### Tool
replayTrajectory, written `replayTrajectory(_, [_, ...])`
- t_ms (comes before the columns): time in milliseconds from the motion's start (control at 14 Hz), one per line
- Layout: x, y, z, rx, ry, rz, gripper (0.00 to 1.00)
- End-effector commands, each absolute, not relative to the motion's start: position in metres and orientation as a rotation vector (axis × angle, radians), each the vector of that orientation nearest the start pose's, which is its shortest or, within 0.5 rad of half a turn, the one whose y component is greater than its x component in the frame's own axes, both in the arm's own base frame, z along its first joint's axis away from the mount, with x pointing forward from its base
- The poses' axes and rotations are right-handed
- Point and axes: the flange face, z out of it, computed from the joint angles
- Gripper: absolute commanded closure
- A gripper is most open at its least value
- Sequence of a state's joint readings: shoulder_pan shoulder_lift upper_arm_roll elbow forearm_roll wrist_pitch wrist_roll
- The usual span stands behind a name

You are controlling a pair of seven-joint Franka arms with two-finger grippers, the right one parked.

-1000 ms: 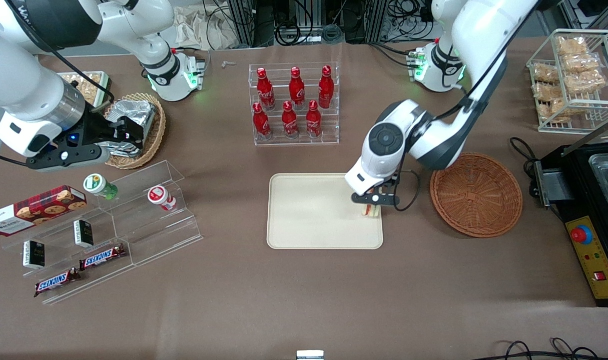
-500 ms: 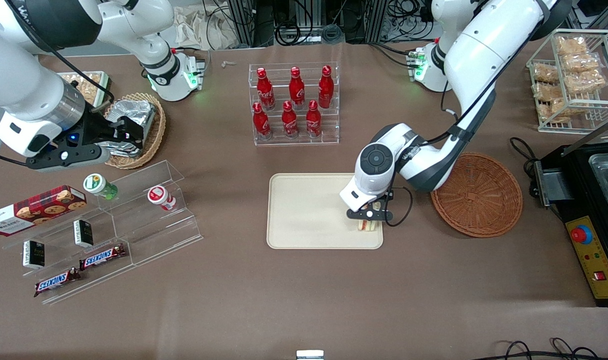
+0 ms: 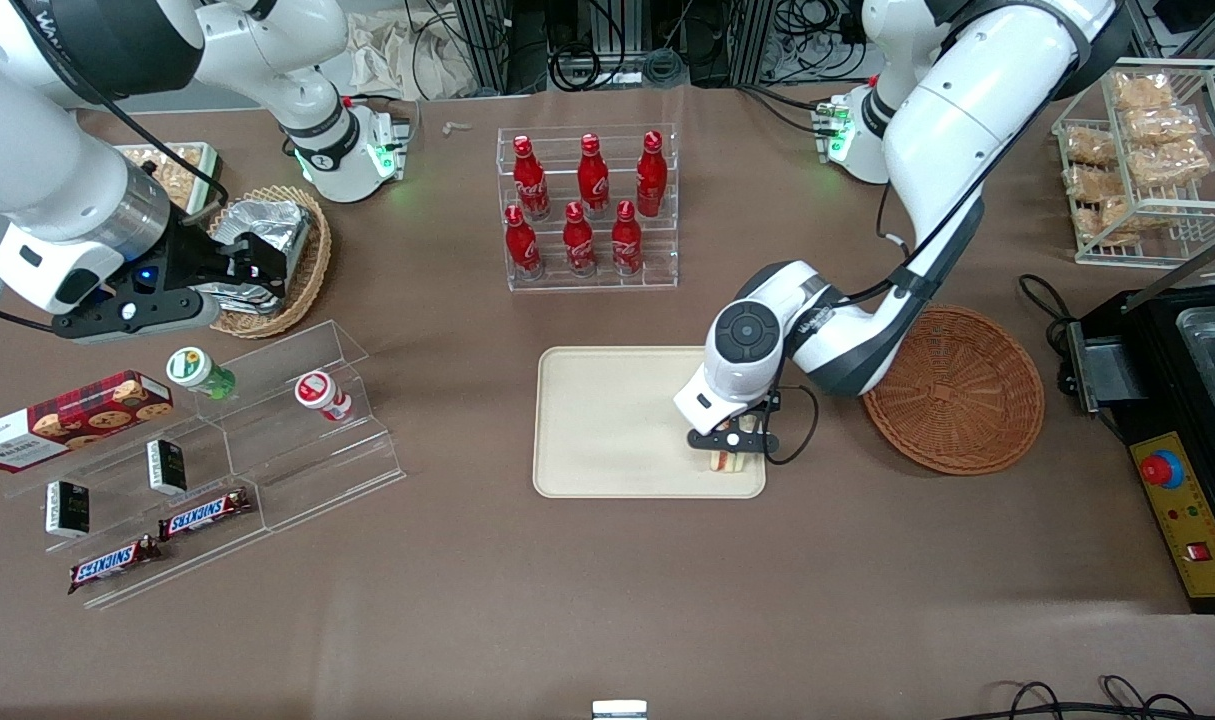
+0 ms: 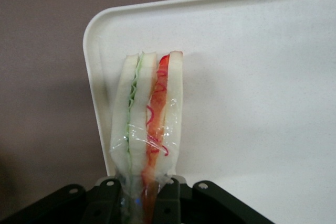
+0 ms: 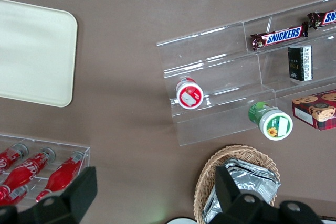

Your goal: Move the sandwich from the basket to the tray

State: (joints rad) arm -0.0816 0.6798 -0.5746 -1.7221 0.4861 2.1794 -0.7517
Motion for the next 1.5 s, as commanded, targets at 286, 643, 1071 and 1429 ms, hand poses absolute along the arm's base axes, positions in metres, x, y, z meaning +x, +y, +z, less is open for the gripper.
replayTrajectory(286, [0.575, -0.362, 0.257, -3.087, 0.106, -0.024, 0.0])
replayTrajectory(643, [0.596, -0.351, 0.314, -3.076, -0.01, -0.125, 0.0])
replayTrajectory(1071, [0.602, -0.272, 0.442, -3.094, -0.191, -0.042, 0.0])
replayTrajectory(1429, [0.594, -0.205, 0.506, -3.073, -0.085, 0.0, 0.0])
